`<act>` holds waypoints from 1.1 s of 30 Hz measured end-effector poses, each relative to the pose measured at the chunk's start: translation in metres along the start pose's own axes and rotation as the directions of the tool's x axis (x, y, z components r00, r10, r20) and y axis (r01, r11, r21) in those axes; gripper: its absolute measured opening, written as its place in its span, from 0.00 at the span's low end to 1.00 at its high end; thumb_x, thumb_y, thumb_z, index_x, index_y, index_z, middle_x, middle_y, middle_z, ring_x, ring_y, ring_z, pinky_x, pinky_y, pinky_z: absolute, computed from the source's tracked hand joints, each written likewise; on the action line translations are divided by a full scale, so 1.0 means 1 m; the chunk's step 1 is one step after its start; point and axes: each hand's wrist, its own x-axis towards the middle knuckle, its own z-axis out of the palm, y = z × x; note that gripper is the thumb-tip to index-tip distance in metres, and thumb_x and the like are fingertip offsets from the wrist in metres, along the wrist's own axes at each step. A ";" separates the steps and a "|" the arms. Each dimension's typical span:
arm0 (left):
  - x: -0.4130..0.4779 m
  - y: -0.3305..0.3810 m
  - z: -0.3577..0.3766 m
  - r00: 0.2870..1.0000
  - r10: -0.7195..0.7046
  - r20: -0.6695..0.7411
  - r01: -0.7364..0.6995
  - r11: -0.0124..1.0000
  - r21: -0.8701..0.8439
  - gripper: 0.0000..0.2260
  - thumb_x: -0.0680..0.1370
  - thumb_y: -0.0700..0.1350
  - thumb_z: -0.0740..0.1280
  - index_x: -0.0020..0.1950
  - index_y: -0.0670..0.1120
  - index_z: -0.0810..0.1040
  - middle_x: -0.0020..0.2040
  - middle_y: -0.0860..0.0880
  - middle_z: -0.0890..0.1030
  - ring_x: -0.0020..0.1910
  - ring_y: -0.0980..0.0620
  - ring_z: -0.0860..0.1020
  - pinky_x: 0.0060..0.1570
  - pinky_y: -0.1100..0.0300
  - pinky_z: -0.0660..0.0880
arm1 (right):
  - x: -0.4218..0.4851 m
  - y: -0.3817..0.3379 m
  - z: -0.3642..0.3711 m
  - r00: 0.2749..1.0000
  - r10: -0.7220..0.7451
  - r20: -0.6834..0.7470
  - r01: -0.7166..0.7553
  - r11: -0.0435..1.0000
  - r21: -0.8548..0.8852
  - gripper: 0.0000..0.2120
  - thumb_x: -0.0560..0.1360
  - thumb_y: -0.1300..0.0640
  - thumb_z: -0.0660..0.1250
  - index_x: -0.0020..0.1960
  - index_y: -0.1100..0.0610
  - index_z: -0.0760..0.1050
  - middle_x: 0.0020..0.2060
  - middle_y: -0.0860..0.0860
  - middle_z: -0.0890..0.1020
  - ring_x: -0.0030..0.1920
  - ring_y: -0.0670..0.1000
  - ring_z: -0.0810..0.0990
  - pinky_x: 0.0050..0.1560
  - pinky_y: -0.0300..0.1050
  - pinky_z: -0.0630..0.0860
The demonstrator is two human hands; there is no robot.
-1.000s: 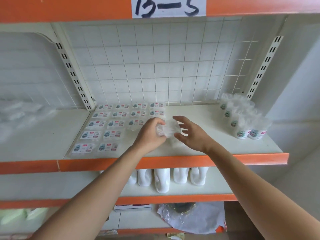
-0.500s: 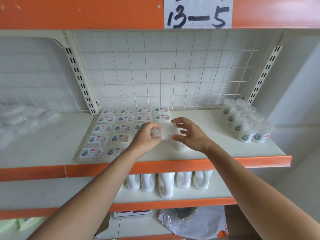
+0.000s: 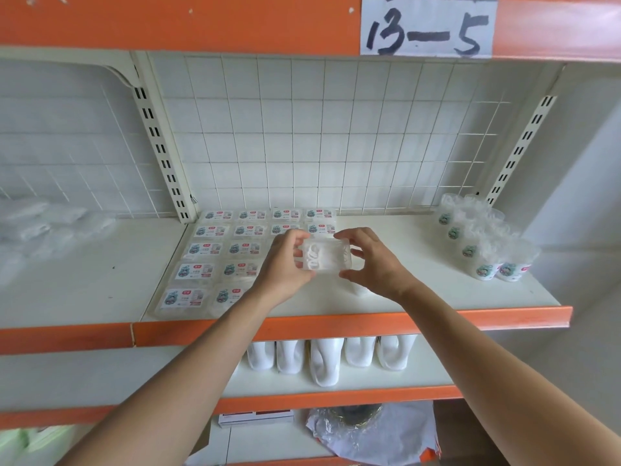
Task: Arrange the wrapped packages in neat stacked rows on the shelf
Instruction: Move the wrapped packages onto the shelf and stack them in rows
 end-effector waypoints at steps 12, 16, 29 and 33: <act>-0.001 0.004 -0.005 0.997 -0.076 0.002 0.076 0.990 -0.118 0.08 0.80 0.41 0.65 0.56 0.48 0.80 0.43 0.54 0.80 0.40 0.52 0.79 0.51 0.50 0.79 | -0.005 -0.015 -0.003 0.968 0.246 -0.041 -0.229 0.942 0.244 0.09 0.81 0.49 0.59 0.51 0.54 0.74 0.42 0.54 0.81 0.37 0.50 0.84 0.43 0.48 0.81; -0.004 0.008 -0.004 0.997 -0.069 0.029 0.072 0.991 -0.114 0.06 0.81 0.42 0.64 0.52 0.49 0.80 0.38 0.52 0.79 0.37 0.51 0.77 0.49 0.50 0.79 | -0.006 -0.014 -0.004 0.956 0.287 -0.060 -0.270 0.942 0.202 0.13 0.82 0.47 0.56 0.49 0.55 0.73 0.35 0.58 0.81 0.33 0.55 0.83 0.41 0.51 0.81; -0.002 0.011 -0.005 0.984 -0.176 -0.020 0.176 0.984 -0.032 0.14 0.82 0.47 0.60 0.37 0.48 0.73 0.32 0.51 0.73 0.35 0.50 0.73 0.42 0.52 0.73 | -0.001 -0.014 -0.001 0.988 0.154 -0.034 -0.153 0.988 0.016 0.19 0.75 0.48 0.70 0.63 0.51 0.74 0.52 0.44 0.76 0.42 0.44 0.79 0.42 0.28 0.72; 0.000 0.015 -0.009 0.967 -0.243 -0.074 0.228 0.959 -0.170 0.11 0.81 0.48 0.62 0.44 0.46 0.79 0.36 0.50 0.77 0.37 0.52 0.74 0.43 0.53 0.74 | 0.005 -0.020 0.005 0.974 0.218 0.065 -0.221 0.975 0.037 0.14 0.74 0.50 0.71 0.57 0.51 0.75 0.53 0.44 0.79 0.45 0.47 0.80 0.45 0.33 0.75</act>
